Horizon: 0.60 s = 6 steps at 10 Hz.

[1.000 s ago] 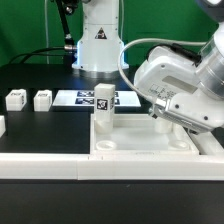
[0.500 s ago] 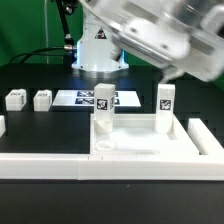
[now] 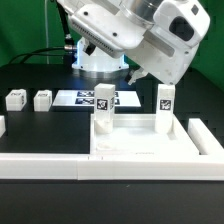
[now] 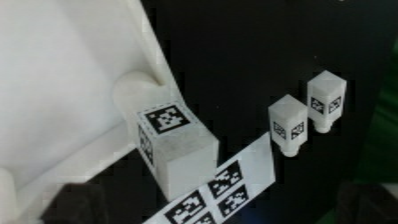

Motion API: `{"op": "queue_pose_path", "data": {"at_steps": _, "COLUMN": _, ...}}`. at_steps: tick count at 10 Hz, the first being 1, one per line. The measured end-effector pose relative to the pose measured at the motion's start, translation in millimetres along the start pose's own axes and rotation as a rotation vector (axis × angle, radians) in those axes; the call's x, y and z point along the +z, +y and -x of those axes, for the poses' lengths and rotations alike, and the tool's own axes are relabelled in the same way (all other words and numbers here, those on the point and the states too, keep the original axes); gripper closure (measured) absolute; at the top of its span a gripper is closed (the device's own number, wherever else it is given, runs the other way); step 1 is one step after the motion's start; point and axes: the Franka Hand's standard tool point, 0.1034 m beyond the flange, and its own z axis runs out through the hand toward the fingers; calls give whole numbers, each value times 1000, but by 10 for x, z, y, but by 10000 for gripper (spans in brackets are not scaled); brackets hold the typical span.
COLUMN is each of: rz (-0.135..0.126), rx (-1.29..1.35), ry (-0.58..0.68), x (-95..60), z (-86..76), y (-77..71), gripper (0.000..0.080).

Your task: Assemble square table

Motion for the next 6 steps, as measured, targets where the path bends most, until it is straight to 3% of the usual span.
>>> {"op": "queue_pose_path", "data": {"at_steps": 1, "rz": 5, "rx": 55, "ry": 6, "x": -8, "z": 8, "y": -38, "gripper": 151}}
{"op": "queue_pose_path", "data": {"at_steps": 2, "rz": 20, "rx": 152, "ry": 22, "x": -28, "z": 42, "y": -225, "gripper": 151}}
{"op": "queue_pose_path", "data": {"at_steps": 4, "rz": 13, "rx": 332, "ry": 40, "x": 35, "z": 46, "y": -770, "gripper": 151}}
{"op": "queue_pose_path", "data": {"at_steps": 5, "rz": 6, "rx": 413, "ry": 51, "x": 138, "z": 4, "y": -1050, "gripper": 151}}
{"op": "queue_pose_path", "data": {"at_steps": 6, "rz": 14, "rx": 594, "ry": 53, "x": 308, "z": -30, "y": -1297, "gripper": 151}}
